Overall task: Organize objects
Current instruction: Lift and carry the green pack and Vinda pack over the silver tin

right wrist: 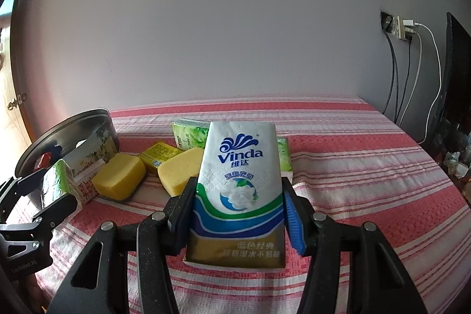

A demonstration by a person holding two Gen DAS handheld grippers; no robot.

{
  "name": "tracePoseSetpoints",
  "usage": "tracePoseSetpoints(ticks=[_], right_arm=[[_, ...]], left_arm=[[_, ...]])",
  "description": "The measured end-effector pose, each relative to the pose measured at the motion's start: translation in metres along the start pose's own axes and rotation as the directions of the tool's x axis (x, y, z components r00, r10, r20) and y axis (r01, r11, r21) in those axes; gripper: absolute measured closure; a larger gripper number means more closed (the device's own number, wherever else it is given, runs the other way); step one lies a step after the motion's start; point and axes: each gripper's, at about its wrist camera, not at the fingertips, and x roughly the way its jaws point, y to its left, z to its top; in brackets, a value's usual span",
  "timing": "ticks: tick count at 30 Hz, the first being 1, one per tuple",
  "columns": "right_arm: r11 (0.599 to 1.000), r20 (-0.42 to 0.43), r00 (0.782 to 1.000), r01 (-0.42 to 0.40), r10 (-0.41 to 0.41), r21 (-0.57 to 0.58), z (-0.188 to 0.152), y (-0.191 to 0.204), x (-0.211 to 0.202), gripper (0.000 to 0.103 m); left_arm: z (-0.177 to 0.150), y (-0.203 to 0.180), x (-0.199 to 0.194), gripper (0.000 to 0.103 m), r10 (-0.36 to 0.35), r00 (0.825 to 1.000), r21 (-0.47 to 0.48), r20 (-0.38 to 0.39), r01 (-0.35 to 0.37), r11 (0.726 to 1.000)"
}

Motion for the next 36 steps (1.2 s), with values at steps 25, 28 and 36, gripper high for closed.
tracePoseSetpoints(ticks=[25, 28, 36], right_arm=[[1.0, 0.107, 0.994, 0.013, -0.015, 0.015, -0.002, 0.002, -0.016, 0.047], [1.0, 0.12, 0.993, 0.012, -0.014, 0.015, -0.002, 0.003, -0.018, 0.047], [1.0, 0.149, 0.989, 0.012, -0.013, 0.007, -0.003, 0.004, -0.022, 0.047]], left_arm=[[-0.003, 0.0, -0.018, 0.023, 0.044, 0.992, -0.008, 0.119, -0.043, 0.999], [-0.003, 0.0, -0.022, 0.023, 0.051, 0.989, -0.011, 0.141, -0.05, 0.999], [-0.004, 0.004, -0.034, 0.023, 0.077, 0.977, -0.042, 0.196, -0.07, 0.997]])
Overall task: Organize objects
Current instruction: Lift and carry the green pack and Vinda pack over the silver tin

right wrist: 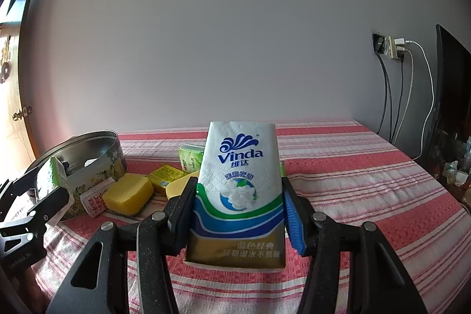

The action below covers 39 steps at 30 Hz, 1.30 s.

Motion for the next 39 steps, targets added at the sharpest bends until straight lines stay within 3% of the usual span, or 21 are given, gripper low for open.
tracePoseSetpoints(ticks=[7, 22, 34, 39], right_arm=[[1.0, 0.013, 1.0, 0.006, -0.006, -0.026, 0.0, 0.006, -0.002, 0.047], [0.992, -0.009, 0.994, -0.108, 0.108, -0.062, 0.021, 0.039, 0.005, 0.047], [0.956, -0.071, 0.962, -0.269, 0.262, -0.115, 0.049, 0.095, 0.022, 0.047], [0.929, -0.121, 0.938, -0.341, 0.325, -0.145, 0.058, 0.128, 0.038, 0.047]], left_arm=[[0.001, 0.019, -0.01, 0.023, 0.005, 0.999, -0.02, 0.032, -0.004, 1.0], [0.017, 0.103, -0.011, 0.023, 0.179, 0.984, -0.123, 0.006, -0.177, 0.977], [0.023, 0.142, 0.017, 0.023, 0.219, 0.97, -0.126, -0.101, -0.231, 0.965], [0.025, 0.155, 0.03, 0.023, 0.228, 0.964, -0.125, -0.135, -0.245, 0.961]])
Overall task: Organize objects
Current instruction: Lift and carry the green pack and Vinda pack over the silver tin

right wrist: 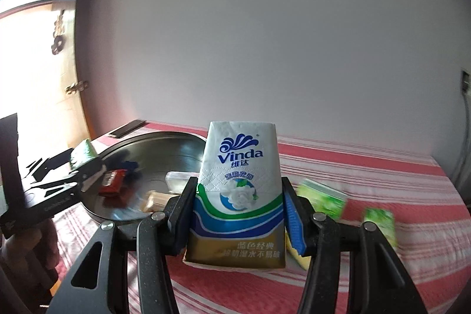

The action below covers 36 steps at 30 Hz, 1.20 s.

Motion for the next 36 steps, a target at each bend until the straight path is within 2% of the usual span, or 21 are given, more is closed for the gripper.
tracePoseSetpoints(ticks=[8, 24, 36], right_arm=[[0.996, -0.094, 0.991, -0.093, 0.093, -0.001, 0.015, 0.026, 0.05, 0.047], [0.992, -0.228, 0.968, -0.118, 0.104, -0.05, 0.021, 0.06, 0.123, 0.047], [0.99, -0.287, 0.952, -0.13, 0.109, -0.056, 0.015, 0.069, 0.151, 0.047]], left_arm=[[0.006, 0.011, 0.029, 0.023, 0.007, 0.997, 0.008, -0.071, -0.006, 1.0], [0.009, 0.023, 0.064, 0.023, 0.013, 0.988, 0.04, -0.154, -0.007, 0.999], [0.003, 0.015, 0.077, 0.022, -0.006, 0.981, 0.073, -0.193, 0.021, 0.997]])
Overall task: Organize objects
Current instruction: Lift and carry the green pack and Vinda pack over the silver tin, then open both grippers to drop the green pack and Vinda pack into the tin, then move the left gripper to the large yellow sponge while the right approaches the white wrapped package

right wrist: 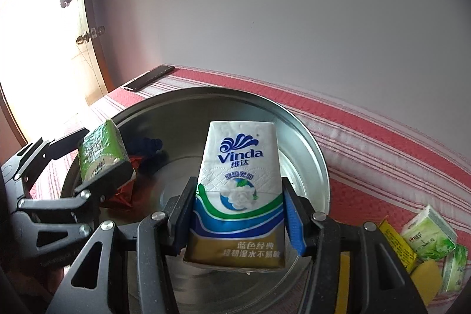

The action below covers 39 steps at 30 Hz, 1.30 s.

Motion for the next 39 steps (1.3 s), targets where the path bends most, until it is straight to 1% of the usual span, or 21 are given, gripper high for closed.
tracePoseSetpoints(ticks=[3, 6, 7, 8, 10, 11, 14, 17, 20, 24, 27, 30, 33, 36, 39], right_arm=[[1.0, -0.014, 1.0, -0.024, 0.024, -0.003, 0.002, 0.002, 0.005, 0.047], [1.0, -0.005, 1.0, -0.021, 0.021, -0.004, 0.002, 0.004, 0.005, 0.047], [1.0, 0.002, 1.0, -0.02, 0.02, -0.003, 0.002, 0.003, 0.003, 0.046], [1.0, 0.007, 1.0, -0.021, 0.021, -0.001, 0.002, 0.002, 0.002, 0.044], [1.0, 0.017, 1.0, -0.022, 0.022, 0.004, 0.002, 0.0, -0.002, 0.04], [1.0, 0.027, 0.999, -0.025, 0.025, 0.006, 0.001, -0.003, -0.007, 0.038], [1.0, 0.053, 0.998, -0.024, 0.024, -0.008, -0.002, -0.008, -0.024, 0.038], [0.999, 0.08, 0.996, -0.028, 0.03, -0.03, -0.011, -0.023, -0.046, 0.037], [0.998, 0.084, 0.996, -0.014, 0.018, -0.056, -0.026, -0.042, -0.065, 0.031], [0.995, 0.057, 0.998, -0.019, 0.025, -0.093, -0.045, -0.064, -0.077, 0.03], [0.993, 0.034, 0.997, -0.062, 0.065, -0.099, -0.053, -0.07, -0.075, 0.03], [0.984, -0.004, 0.995, -0.103, 0.103, -0.146, -0.06, -0.06, -0.07, 0.03], [0.965, -0.044, 0.992, -0.123, 0.116, -0.232, -0.065, -0.042, -0.061, 0.03], [0.945, -0.083, 0.992, -0.117, 0.096, -0.307, -0.071, -0.029, -0.053, 0.03], [0.932, -0.112, 0.991, -0.106, 0.071, -0.347, -0.074, -0.025, -0.044, 0.028]], left_arm=[[-0.001, -0.002, -0.001, 0.021, 0.005, 1.0, -0.002, 0.002, -0.005, 1.0], [-0.003, -0.001, -0.004, 0.016, 0.014, 1.0, -0.011, 0.011, -0.013, 1.0], [-0.003, 0.0, -0.006, 0.013, 0.015, 1.0, -0.014, 0.014, -0.015, 1.0], [-0.004, 0.0, -0.007, 0.008, 0.02, 1.0, -0.021, 0.019, -0.019, 1.0], [-0.006, 0.001, -0.01, 0.002, 0.029, 0.999, -0.034, 0.03, -0.028, 0.999], [-0.007, 0.001, -0.013, 0.002, 0.035, 0.999, -0.039, 0.038, -0.034, 0.999], [-0.014, 0.001, -0.024, 0.0, 0.044, 0.996, -0.048, 0.073, -0.041, 0.998], [-0.021, -0.003, -0.038, 0.0, 0.052, 0.993, -0.07, 0.102, -0.045, 0.997], [-0.026, -0.004, -0.045, 0.0, 0.039, 0.993, -0.095, 0.111, -0.029, 0.995], [-0.031, -0.007, -0.06, 0.0, 0.033, 0.991, -0.128, 0.13, -0.016, 0.992], [-0.033, -0.008, -0.062, 0.0, 0.034, 0.992, -0.13, 0.125, -0.018, 0.991], [-0.034, -0.009, -0.064, 0.0, 0.037, 0.992, -0.131, 0.119, -0.021, 0.991], [-0.035, -0.007, -0.062, 0.0, 0.034, 0.993, -0.13, 0.109, -0.02, 0.991], [-0.037, -0.006, -0.063, 0.0, 0.033, 0.993, -0.134, 0.11, -0.018, 0.991], [-0.038, -0.005, -0.063, 0.0, 0.03, 0.994, -0.135, 0.107, -0.015, 0.991]])
